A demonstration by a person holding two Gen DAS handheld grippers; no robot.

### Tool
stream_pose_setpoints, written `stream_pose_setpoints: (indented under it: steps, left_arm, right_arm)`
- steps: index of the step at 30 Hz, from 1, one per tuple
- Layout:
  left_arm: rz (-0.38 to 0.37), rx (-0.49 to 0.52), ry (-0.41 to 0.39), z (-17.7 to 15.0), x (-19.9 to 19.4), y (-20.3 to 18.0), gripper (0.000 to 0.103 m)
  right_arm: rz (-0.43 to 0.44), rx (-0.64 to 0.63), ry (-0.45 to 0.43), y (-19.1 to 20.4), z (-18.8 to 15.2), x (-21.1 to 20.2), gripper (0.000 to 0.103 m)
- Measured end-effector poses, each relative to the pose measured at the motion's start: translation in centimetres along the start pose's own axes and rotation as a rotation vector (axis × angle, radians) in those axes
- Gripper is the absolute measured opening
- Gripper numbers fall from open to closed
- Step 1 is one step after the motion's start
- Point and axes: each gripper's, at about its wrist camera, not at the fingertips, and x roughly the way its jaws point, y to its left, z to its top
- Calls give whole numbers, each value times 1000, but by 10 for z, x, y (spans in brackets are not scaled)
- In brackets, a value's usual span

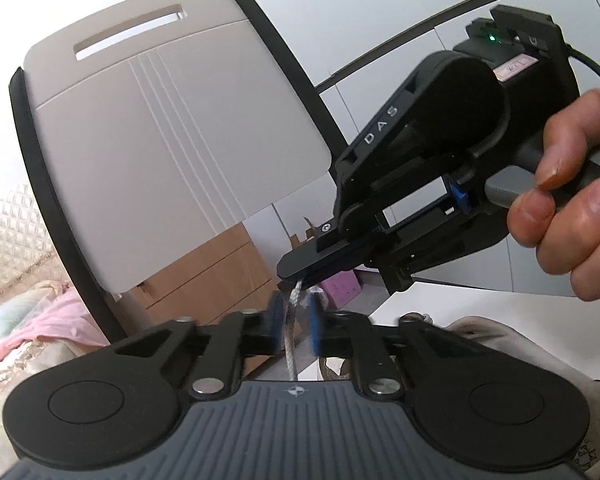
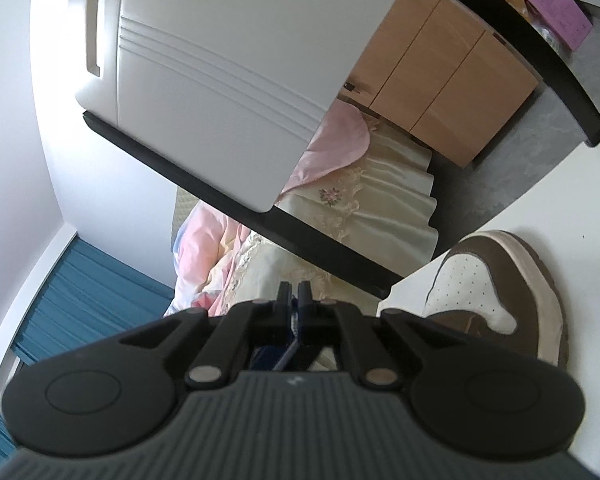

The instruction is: Lace up shoes with both hands

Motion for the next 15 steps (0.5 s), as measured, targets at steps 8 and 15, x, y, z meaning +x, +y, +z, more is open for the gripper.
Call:
stream_pose_setpoints:
  steps: [8, 15]
  left_arm:
    - [-10, -130, 28, 6, 0, 22, 3]
    - [50, -199, 143, -4, 7, 38, 3]
  right_arm:
    - [-26, -54, 1, 9, 1, -6, 8]
    - [-379, -544, 92, 52, -34, -18, 40]
